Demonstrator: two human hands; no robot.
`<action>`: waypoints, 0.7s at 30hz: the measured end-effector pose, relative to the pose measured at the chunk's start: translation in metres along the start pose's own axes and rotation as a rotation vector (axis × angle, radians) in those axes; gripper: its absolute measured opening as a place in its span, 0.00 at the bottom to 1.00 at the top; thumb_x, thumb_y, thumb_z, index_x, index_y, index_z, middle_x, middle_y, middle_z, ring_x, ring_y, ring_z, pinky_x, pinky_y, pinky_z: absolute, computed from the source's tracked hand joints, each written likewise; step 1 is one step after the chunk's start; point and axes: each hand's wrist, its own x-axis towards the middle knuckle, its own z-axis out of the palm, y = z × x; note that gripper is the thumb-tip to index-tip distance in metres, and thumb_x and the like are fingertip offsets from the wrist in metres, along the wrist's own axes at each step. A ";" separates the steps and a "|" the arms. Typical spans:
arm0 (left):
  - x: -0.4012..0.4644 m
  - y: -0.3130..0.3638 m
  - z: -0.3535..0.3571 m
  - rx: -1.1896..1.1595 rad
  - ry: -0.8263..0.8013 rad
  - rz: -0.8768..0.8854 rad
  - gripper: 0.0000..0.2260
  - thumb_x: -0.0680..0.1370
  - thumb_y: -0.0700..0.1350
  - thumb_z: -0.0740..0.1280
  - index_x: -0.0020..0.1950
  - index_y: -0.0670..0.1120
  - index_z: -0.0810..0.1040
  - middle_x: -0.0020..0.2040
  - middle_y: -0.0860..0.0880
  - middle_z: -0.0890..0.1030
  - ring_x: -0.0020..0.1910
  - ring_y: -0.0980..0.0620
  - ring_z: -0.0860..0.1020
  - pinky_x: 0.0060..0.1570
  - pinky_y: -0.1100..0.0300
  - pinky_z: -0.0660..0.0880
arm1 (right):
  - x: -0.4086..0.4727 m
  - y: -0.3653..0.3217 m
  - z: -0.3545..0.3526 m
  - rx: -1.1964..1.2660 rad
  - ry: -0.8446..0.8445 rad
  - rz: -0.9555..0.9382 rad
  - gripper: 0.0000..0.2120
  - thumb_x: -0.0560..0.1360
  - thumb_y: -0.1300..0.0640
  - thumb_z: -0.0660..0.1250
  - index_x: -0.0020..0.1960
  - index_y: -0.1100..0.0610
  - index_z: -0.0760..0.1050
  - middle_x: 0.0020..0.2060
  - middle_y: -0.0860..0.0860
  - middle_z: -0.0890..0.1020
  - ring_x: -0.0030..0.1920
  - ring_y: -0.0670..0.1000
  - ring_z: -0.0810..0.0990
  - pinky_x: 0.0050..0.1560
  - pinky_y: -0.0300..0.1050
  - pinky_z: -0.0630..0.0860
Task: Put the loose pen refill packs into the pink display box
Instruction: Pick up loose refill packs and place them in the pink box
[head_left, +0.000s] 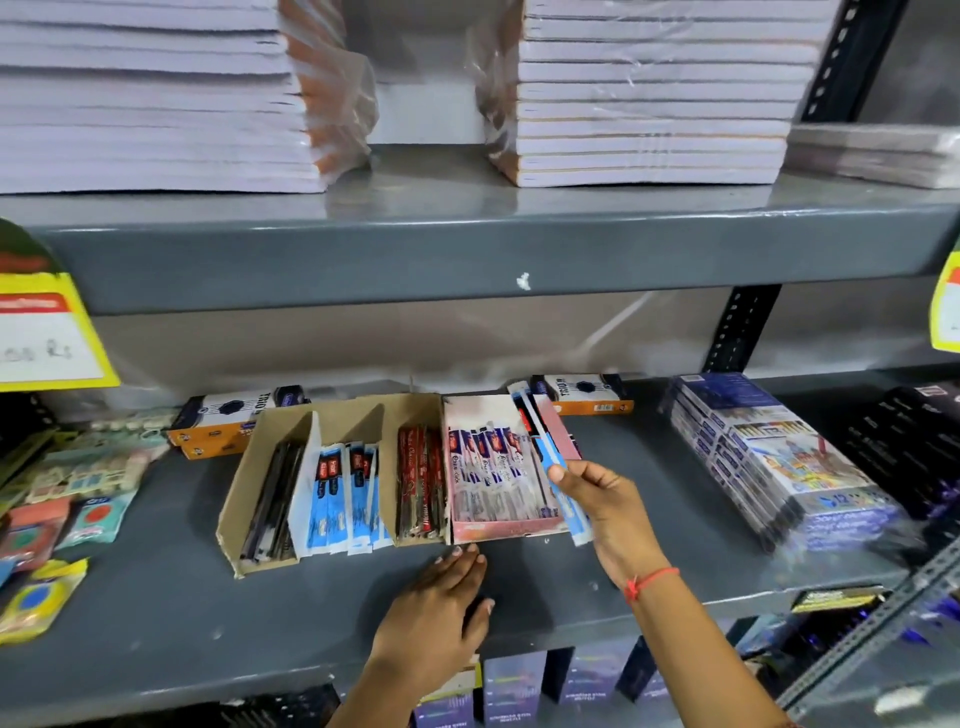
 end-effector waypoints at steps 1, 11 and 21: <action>-0.005 -0.007 -0.004 0.029 0.009 0.033 0.24 0.77 0.58 0.61 0.71 0.49 0.70 0.72 0.55 0.65 0.70 0.56 0.65 0.67 0.66 0.59 | 0.002 -0.002 0.007 -0.035 0.004 -0.028 0.10 0.72 0.64 0.69 0.33 0.56 0.81 0.28 0.46 0.80 0.32 0.44 0.75 0.33 0.27 0.74; -0.069 -0.086 -0.041 -0.007 0.075 -0.189 0.23 0.57 0.51 0.82 0.50 0.48 0.85 0.50 0.53 0.84 0.46 0.54 0.83 0.36 0.65 0.77 | 0.028 0.006 0.156 -0.600 -0.230 -0.073 0.12 0.72 0.71 0.63 0.54 0.66 0.78 0.44 0.54 0.78 0.46 0.47 0.77 0.49 0.40 0.73; -0.072 -0.097 -0.038 -0.022 0.176 -0.143 0.17 0.59 0.54 0.73 0.46 0.50 0.86 0.47 0.54 0.85 0.43 0.58 0.83 0.38 0.67 0.77 | 0.050 0.037 0.238 -1.294 -0.321 0.061 0.17 0.79 0.63 0.53 0.64 0.67 0.71 0.64 0.65 0.75 0.64 0.63 0.74 0.63 0.51 0.71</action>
